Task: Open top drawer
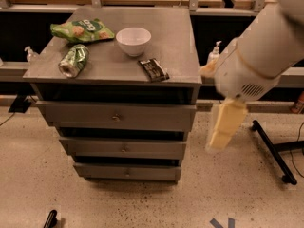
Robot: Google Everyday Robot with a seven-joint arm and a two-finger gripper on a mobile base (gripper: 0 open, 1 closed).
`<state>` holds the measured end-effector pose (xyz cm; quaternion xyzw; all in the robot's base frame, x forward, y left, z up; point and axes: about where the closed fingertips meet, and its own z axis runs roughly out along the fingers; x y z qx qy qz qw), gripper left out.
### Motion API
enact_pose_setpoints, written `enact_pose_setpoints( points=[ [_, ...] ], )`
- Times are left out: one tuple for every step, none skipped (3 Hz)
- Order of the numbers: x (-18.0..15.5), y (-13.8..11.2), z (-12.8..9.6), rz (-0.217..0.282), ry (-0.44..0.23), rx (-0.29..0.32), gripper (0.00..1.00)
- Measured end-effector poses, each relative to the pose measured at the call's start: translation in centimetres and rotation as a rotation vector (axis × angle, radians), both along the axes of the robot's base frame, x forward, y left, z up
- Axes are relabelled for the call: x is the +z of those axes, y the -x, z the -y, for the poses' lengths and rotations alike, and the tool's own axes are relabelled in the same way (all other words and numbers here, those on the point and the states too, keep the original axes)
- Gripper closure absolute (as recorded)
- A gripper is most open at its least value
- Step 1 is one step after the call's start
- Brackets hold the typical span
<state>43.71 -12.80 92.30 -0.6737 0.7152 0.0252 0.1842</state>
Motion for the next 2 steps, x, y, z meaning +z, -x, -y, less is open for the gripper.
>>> enact_pose_setpoints(
  points=[
    [-2.68, 0.48, -1.65, 0.002, -0.011, 0.076, 0.00],
    [-2.38, 0.22, -1.86, -0.002, 0.006, 0.072, 0.00]
  ],
)
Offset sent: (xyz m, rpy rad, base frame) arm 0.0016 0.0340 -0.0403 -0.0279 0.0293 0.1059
